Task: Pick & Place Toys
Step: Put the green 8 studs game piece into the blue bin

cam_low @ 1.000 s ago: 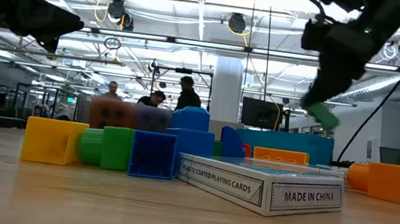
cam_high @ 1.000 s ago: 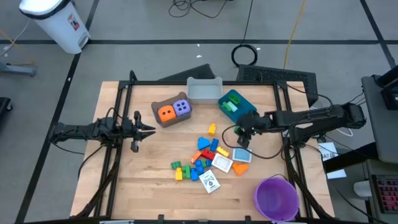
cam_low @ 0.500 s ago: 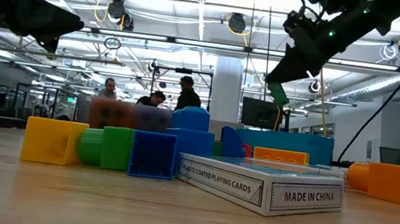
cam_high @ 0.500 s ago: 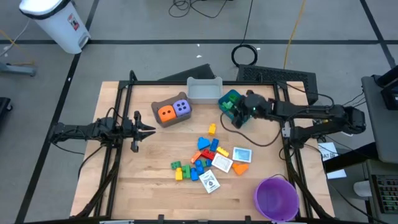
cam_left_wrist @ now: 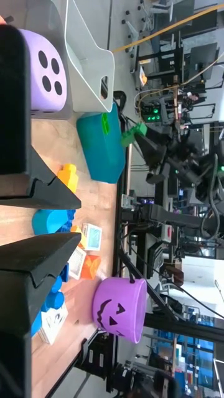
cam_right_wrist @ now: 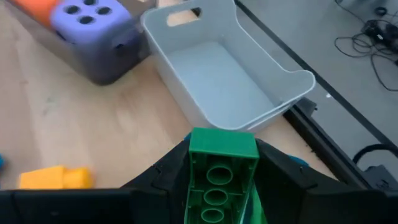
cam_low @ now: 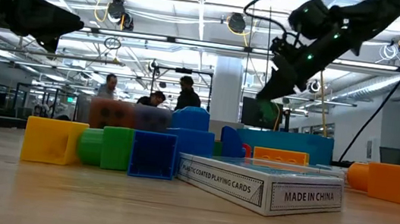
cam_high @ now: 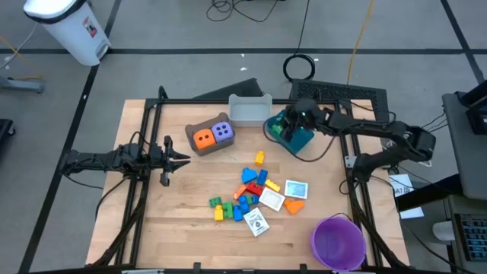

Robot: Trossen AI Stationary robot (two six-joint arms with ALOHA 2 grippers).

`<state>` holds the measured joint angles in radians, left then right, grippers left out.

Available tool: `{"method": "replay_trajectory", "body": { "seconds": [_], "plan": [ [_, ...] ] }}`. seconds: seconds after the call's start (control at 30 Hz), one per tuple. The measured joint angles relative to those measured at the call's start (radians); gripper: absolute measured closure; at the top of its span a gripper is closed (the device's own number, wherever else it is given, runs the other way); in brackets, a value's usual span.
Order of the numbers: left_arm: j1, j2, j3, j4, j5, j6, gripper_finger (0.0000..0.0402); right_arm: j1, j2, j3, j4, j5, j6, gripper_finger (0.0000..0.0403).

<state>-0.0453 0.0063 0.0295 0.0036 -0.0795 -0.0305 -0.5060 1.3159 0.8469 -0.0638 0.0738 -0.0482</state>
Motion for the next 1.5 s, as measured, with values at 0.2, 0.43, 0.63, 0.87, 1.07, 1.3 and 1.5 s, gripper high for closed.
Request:
{"method": "replay_trajectory", "body": {
  "seconds": [0.2, 0.43, 0.63, 0.87, 1.07, 1.3, 1.5],
  "plan": [
    [0.000, 0.000, 0.000, 0.000, 0.000, 0.000, 0.0325, -0.053, 0.113, 0.064, -0.013, -0.018, -0.025, 0.0260],
    [0.000, 0.000, 0.000, 0.000, 0.000, 0.000, 0.0325, -0.076, 0.223, 0.078, -0.022, -0.078, -0.017, 0.0257],
    [0.000, 0.000, 0.000, 0.000, 0.000, 0.000, 0.0325, -0.076, 0.266, 0.080, -0.003, -0.076, -0.017, 0.0259],
    [0.000, 0.000, 0.000, 0.000, 0.000, 0.000, 0.0325, -0.075, 0.290, 0.076, -0.030, -0.075, -0.016, 0.0246],
    [0.000, 0.000, 0.000, 0.000, 0.000, 0.000, 0.0325, -0.075, 0.289, 0.077, -0.026, -0.073, -0.016, 0.0247],
    [0.000, 0.000, 0.000, 0.000, 0.000, 0.000, 0.0325, -0.091, 0.289, 0.077, -0.018, -0.071, -0.017, 0.0249],
    [0.000, 0.000, 0.000, 0.000, 0.000, 0.000, 0.0325, -0.103, 0.294, 0.077, -0.014, -0.071, -0.017, 0.0245]
  ]
}}
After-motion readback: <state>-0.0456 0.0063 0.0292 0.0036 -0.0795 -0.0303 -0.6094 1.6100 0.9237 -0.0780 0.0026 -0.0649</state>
